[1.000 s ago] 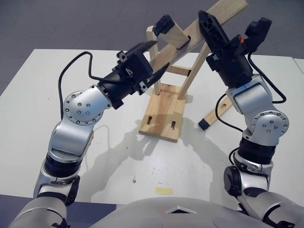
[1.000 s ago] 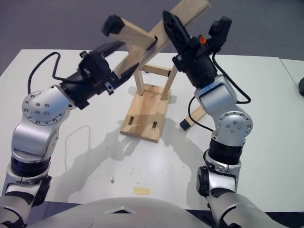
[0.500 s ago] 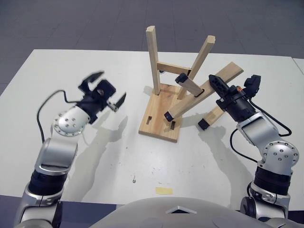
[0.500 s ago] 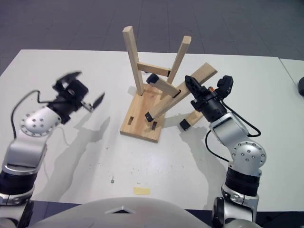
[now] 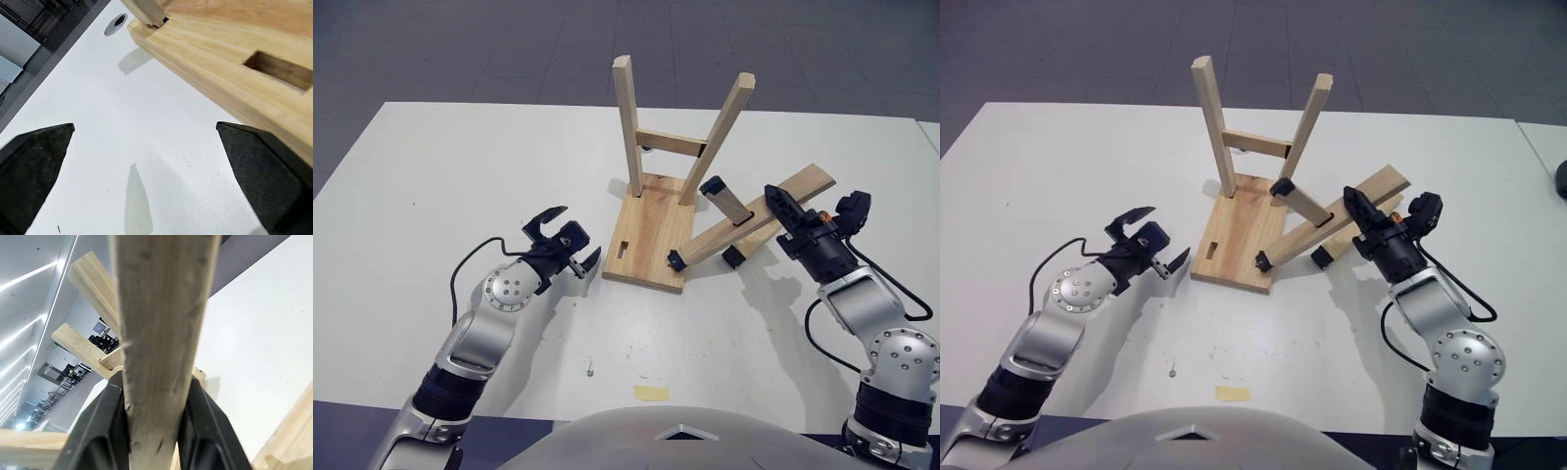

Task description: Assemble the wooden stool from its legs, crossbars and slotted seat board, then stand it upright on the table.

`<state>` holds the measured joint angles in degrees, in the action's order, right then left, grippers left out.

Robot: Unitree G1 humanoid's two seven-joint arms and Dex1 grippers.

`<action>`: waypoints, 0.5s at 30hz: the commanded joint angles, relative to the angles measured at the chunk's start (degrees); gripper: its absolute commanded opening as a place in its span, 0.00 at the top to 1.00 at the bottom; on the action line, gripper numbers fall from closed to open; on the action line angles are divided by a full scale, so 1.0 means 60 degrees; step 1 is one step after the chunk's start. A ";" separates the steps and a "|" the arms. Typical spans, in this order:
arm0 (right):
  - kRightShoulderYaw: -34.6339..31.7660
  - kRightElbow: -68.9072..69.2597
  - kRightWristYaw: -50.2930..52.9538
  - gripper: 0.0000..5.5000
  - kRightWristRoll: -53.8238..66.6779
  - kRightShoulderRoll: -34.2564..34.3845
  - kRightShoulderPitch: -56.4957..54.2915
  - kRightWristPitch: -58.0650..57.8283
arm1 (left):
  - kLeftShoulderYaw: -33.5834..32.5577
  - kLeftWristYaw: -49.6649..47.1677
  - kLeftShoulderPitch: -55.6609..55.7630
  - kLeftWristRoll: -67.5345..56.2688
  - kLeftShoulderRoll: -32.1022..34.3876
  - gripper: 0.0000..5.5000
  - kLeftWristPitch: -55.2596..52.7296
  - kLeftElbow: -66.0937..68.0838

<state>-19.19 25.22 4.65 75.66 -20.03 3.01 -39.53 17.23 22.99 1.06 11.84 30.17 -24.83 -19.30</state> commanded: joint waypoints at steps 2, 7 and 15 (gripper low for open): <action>0.0531 -0.0291 0.0710 0.81 -0.2503 -0.0562 -0.0065 0.0158 | 0.0107 -0.0117 -0.0079 0.0351 -0.0131 0.02 0.0135 0.0208; 0.0590 -0.0540 0.0875 0.81 -0.3294 -0.0621 -0.0198 0.0366 | 0.0079 -0.0204 -0.0063 0.0467 -0.0275 0.02 0.0142 0.0214; 0.1453 -0.0514 0.0177 0.81 -0.4770 -0.1005 -0.0289 0.0559 | 0.0054 -0.0203 0.0067 0.0735 -0.0371 0.02 0.0211 0.0298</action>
<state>-14.35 25.52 5.38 56.87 -22.56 -2.60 -32.75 17.36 21.88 0.94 15.32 28.13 -23.78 -18.14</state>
